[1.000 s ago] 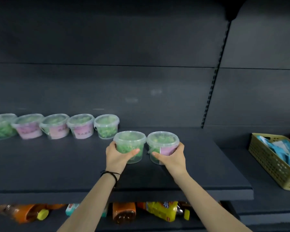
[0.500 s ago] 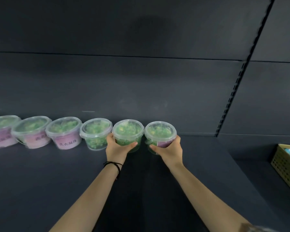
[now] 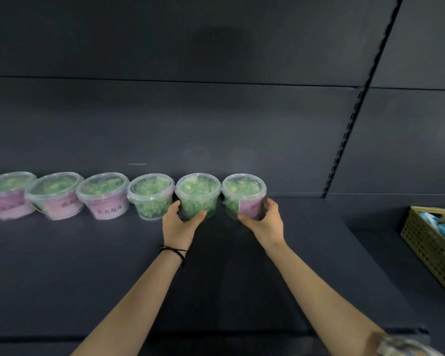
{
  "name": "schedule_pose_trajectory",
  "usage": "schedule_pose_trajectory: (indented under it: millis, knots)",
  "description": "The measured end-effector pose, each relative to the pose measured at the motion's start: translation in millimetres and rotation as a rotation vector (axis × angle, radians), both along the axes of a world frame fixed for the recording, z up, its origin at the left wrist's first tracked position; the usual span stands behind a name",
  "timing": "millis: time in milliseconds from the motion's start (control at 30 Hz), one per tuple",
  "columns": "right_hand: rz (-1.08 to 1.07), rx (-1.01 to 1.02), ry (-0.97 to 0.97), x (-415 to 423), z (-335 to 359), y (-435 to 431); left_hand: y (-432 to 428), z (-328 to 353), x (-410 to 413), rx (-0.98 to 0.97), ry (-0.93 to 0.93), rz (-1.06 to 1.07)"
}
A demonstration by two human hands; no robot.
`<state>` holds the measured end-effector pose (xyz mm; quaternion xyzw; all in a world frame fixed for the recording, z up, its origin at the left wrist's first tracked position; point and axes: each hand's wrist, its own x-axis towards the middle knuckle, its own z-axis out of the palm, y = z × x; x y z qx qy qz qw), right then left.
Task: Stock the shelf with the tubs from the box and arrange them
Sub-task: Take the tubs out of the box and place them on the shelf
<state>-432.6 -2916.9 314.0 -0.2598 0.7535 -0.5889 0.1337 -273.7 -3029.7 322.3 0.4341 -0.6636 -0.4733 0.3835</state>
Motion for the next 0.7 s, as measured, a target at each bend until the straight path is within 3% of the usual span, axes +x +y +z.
schedule_pose_trajectory:
  millis: [433,700]
  knots:
    - [-0.043,-0.030,0.165,137.4,9.0,205.5,165.6,16.6,130.0,-0.170,-0.031,-0.260]
    - [-0.086,0.177,0.102,158.0,-37.5,365.6,296.6,-47.3,145.1,-0.204,-0.123,-0.516]
